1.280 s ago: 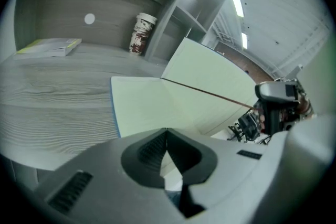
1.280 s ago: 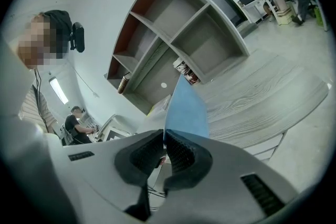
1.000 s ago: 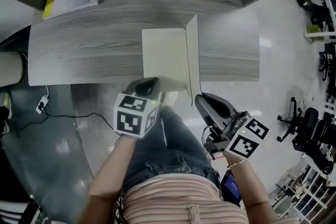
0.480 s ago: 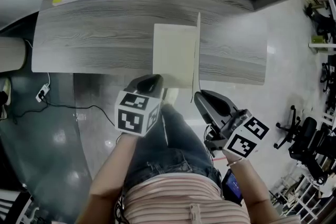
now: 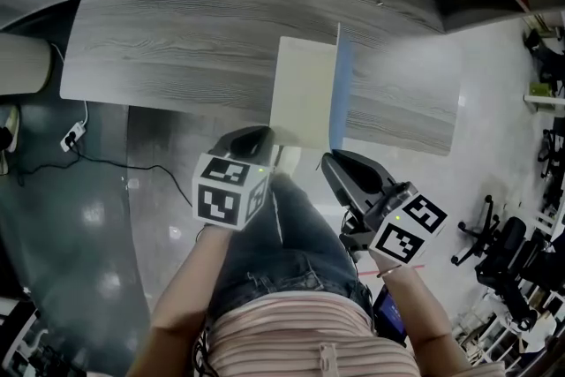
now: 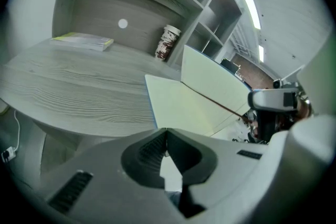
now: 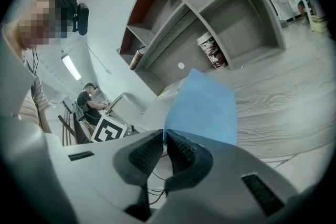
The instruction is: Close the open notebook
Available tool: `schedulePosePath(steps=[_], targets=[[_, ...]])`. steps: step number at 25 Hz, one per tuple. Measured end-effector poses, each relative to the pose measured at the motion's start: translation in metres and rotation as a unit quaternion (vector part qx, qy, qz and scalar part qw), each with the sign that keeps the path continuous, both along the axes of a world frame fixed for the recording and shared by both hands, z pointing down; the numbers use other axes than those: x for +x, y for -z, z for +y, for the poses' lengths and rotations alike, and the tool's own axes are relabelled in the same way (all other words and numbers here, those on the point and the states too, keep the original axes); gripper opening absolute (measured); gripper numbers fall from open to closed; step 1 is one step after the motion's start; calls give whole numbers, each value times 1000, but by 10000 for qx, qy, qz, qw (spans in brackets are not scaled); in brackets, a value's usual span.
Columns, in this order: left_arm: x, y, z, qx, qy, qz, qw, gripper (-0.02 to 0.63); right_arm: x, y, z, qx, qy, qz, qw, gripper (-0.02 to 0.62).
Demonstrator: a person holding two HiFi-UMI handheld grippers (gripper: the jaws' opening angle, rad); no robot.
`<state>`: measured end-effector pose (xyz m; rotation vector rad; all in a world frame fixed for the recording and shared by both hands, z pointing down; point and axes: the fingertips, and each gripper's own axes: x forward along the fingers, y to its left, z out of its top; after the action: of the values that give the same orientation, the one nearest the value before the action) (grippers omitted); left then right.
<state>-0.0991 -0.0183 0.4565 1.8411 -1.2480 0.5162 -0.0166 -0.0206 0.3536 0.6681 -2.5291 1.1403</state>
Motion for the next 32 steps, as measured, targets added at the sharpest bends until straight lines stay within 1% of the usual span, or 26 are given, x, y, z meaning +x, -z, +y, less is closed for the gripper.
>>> schedulePosePath(steps=[17,32], targets=[[-10,-2,8,-16,345,101,9994,12,-23,-16,3,-119,515,98,9986,25],[-12,-9,12,-85,572,250,9980,12,-49,-41,6,-267,1034,312,9938,29]])
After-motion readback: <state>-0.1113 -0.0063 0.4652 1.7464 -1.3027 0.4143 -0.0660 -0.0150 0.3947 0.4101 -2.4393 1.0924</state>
